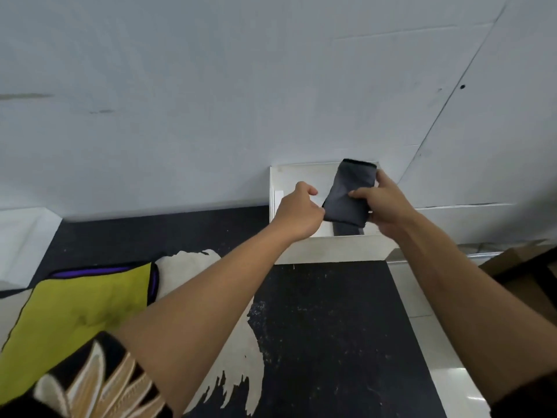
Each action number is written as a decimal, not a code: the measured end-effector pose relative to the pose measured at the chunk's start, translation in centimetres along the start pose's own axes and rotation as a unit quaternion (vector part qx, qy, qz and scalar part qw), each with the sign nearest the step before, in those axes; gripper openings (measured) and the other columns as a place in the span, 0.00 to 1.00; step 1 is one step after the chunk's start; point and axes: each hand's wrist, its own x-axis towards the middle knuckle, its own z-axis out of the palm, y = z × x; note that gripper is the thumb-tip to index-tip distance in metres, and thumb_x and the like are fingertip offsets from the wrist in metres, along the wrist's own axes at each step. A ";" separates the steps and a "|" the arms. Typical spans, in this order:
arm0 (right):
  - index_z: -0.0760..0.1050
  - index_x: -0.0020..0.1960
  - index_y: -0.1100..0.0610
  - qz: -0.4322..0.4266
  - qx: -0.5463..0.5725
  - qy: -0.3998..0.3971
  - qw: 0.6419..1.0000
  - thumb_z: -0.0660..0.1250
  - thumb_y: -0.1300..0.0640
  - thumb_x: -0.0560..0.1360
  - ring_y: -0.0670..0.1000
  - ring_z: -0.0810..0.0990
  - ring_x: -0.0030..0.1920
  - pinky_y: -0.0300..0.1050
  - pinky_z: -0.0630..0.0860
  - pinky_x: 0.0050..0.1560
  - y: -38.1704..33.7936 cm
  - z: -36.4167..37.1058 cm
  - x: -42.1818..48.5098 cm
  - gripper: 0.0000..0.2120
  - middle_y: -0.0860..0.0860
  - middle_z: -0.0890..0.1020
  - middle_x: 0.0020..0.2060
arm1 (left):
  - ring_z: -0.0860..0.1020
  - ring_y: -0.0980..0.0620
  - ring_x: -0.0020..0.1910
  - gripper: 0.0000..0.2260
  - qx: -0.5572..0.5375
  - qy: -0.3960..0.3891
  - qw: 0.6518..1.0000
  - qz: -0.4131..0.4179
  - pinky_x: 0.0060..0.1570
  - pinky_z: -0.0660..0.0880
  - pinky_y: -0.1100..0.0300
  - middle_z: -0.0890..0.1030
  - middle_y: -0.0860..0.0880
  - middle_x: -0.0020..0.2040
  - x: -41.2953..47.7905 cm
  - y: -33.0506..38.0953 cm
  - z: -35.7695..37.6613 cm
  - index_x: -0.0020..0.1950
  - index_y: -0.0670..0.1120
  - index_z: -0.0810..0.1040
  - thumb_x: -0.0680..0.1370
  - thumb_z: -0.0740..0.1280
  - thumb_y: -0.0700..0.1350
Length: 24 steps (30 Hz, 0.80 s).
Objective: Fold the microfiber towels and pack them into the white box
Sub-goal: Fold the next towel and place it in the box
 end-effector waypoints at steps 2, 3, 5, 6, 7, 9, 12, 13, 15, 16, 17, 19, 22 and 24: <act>0.70 0.63 0.54 0.017 -0.013 -0.003 1.000 0.65 0.70 0.75 0.54 0.79 0.52 0.57 0.81 0.47 0.4 -0.8 2.8 0.20 0.51 0.79 0.53 | 0.80 0.50 0.52 0.18 0.025 0.003 1.000 -0.016 0.51 0.78 0.53 0.80 0.49 0.53 1.3 -0.2 0.3 0.67 0.48 0.67 0.79 0.65 0.45; 0.70 0.63 0.54 0.025 -0.028 -0.005 0.999 0.64 0.70 0.75 0.55 0.79 0.53 0.58 0.81 0.48 0.7 -1.0 3.9 0.20 0.51 0.79 0.54 | 0.79 0.49 0.53 0.17 0.040 0.008 0.999 -0.022 0.53 0.77 0.53 0.80 0.48 0.54 1.7 -0.3 0.5 0.67 0.48 0.68 0.79 0.65 0.46; 0.69 0.63 0.54 0.044 -0.069 -0.018 0.996 0.64 0.70 0.74 0.56 0.78 0.54 0.56 0.81 0.46 1.7 -1.1 6.0 0.20 0.52 0.77 0.54 | 0.79 0.49 0.53 0.16 0.061 0.020 0.997 -0.038 0.56 0.76 0.51 0.80 0.48 0.55 2.5 -0.6 0.7 0.66 0.48 0.69 0.79 0.65 0.48; 0.68 0.63 0.54 0.056 -0.097 -0.026 0.993 0.64 0.70 0.74 0.56 0.78 0.54 0.54 0.81 0.44 2.4 -1.0 6.9 0.20 0.52 0.77 0.54 | 0.79 0.49 0.52 0.15 0.066 0.025 0.996 -0.047 0.56 0.76 0.51 0.80 0.49 0.54 2.8 -0.9 0.9 0.65 0.48 0.70 0.79 0.65 0.48; 0.68 0.63 0.55 0.068 -0.127 -0.036 0.989 0.64 0.69 0.74 0.56 0.77 0.54 0.53 0.80 0.42 3.0 -0.8 7.6 0.20 0.52 0.77 0.53 | 0.79 0.49 0.51 0.15 0.067 0.030 0.996 -0.055 0.55 0.76 0.51 0.80 0.49 0.53 3.0 -1.1 1.0 0.65 0.49 0.70 0.79 0.65 0.48; 0.67 0.63 0.55 0.097 -0.175 -0.069 0.977 0.65 0.69 0.74 0.57 0.77 0.54 0.52 0.79 0.42 4.4 -0.1 9.0 0.20 0.53 0.76 0.52 | 0.79 0.49 0.50 0.14 0.061 0.040 0.995 -0.065 0.54 0.77 0.51 0.80 0.49 0.52 3.1 -1.6 1.3 0.64 0.49 0.71 0.79 0.65 0.48; 0.66 0.65 0.56 0.130 -0.181 -0.133 0.966 0.64 0.69 0.75 0.57 0.77 0.53 0.55 0.81 0.45 5.8 1.1 10.8 0.21 0.55 0.75 0.54 | 0.78 0.50 0.51 0.13 0.057 0.038 0.995 -0.074 0.54 0.76 0.53 0.79 0.53 0.49 3.0 -2.4 1.5 0.64 0.49 0.71 0.80 0.65 0.48; 0.66 0.64 0.56 0.136 -0.183 -0.149 0.962 0.64 0.69 0.76 0.57 0.78 0.53 0.56 0.81 0.47 6.2 1.4 11.3 0.19 0.55 0.75 0.54 | 0.78 0.50 0.51 0.13 0.057 0.036 0.995 -0.078 0.54 0.76 0.53 0.79 0.55 0.48 3.0 -2.6 1.5 0.64 0.49 0.71 0.80 0.65 0.48; 0.69 0.61 0.58 0.150 -0.229 -0.159 0.949 0.64 0.68 0.77 0.57 0.78 0.50 0.56 0.82 0.45 7.1 1.8 12.1 0.15 0.56 0.77 0.52 | 0.78 0.50 0.51 0.13 0.062 0.033 0.994 -0.086 0.53 0.76 0.53 0.78 0.56 0.47 3.2 -2.8 1.3 0.63 0.49 0.72 0.80 0.66 0.49; 0.70 0.59 0.60 0.161 -0.264 -0.157 0.938 0.64 0.68 0.77 0.57 0.79 0.48 0.56 0.82 0.45 7.7 1.9 12.4 0.12 0.58 0.77 0.51 | 0.78 0.50 0.51 0.13 0.067 0.032 0.993 -0.090 0.54 0.76 0.53 0.78 0.55 0.48 3.3 -2.8 1.3 0.63 0.50 0.72 0.79 0.66 0.49; 0.71 0.57 0.61 0.171 -0.299 -0.152 0.927 0.64 0.68 0.77 0.58 0.79 0.46 0.57 0.82 0.45 8.3 1.9 12.5 0.10 0.60 0.77 0.50 | 0.78 0.50 0.52 0.13 0.071 0.030 0.993 -0.094 0.54 0.75 0.53 0.79 0.54 0.49 3.4 -2.9 1.3 0.63 0.50 0.72 0.79 0.66 0.49; 0.72 0.53 0.64 0.173 -0.348 -0.141 0.911 0.64 0.69 0.76 0.59 0.79 0.44 0.57 0.82 0.45 9.3 1.9 12.7 0.07 0.63 0.77 0.49 | 0.78 0.50 0.52 0.13 0.077 0.024 0.992 -0.099 0.55 0.75 0.53 0.80 0.52 0.52 3.7 -2.9 1.5 0.62 0.50 0.72 0.79 0.66 0.50; 0.72 0.58 0.68 0.140 -0.412 -0.128 0.891 0.63 0.68 0.76 0.62 0.81 0.44 0.58 0.83 0.41 9.6 2.3 13.0 0.11 0.65 0.78 0.50 | 0.78 0.50 0.52 0.13 0.080 0.015 0.991 -0.102 0.54 0.75 0.53 0.80 0.51 0.53 3.9 -2.8 2.0 0.62 0.50 0.72 0.79 0.66 0.50; 0.68 0.63 0.67 0.104 -0.474 -0.119 0.866 0.63 0.67 0.75 0.62 0.81 0.42 0.54 0.83 0.38 9.3 2.6 13.0 0.17 0.64 0.77 0.53 | 0.79 0.51 0.50 0.14 0.084 0.008 0.991 -0.103 0.55 0.76 0.52 0.80 0.50 0.53 4.0 -2.6 2.2 0.63 0.50 0.71 0.79 0.66 0.50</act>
